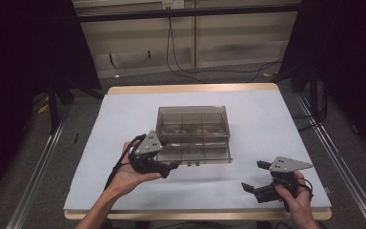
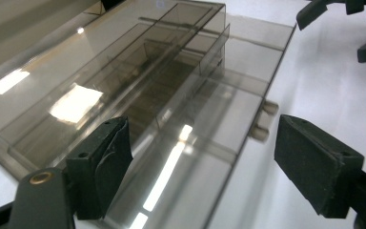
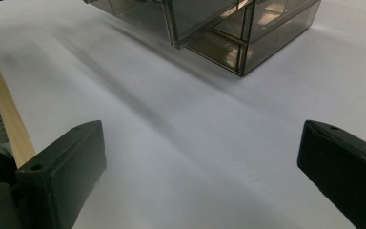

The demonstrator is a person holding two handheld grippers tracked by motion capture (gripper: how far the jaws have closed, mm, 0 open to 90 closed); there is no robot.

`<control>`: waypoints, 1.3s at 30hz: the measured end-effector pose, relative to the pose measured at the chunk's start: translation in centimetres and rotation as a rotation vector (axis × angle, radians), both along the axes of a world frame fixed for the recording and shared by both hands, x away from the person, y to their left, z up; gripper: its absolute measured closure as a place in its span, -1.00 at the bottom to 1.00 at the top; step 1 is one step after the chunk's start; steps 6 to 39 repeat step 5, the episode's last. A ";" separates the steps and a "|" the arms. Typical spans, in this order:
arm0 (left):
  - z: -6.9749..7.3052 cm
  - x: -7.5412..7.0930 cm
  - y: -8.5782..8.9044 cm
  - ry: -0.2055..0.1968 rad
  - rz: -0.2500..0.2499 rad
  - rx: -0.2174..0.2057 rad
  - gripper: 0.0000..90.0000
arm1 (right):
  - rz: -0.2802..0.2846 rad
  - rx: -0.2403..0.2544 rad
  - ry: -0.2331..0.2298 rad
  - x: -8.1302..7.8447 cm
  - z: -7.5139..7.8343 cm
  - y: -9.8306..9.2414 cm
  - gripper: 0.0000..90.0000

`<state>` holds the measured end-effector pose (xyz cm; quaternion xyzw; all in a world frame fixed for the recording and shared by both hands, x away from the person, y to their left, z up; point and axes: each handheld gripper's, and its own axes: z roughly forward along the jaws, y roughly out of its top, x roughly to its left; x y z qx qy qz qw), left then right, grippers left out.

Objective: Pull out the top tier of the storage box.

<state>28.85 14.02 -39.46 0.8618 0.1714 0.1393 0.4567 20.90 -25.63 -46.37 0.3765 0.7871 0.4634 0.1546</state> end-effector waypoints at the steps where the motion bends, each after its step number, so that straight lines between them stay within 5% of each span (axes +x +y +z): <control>1: -0.1 -0.3 0.2 -0.004 0.016 -0.015 -0.54 | 0.000 0.000 -0.001 0.0 0.0 0.0 -0.95; 5: 0.1 -1.4 0.5 -0.025 0.031 -0.059 -0.45 | 0.000 -0.001 0.002 0.0 0.0 -0.1 -0.95; 39: 0.1 -1.4 0.5 -0.025 0.031 -0.059 -0.45 | 0.000 -0.001 0.002 0.0 0.0 -0.1 -0.95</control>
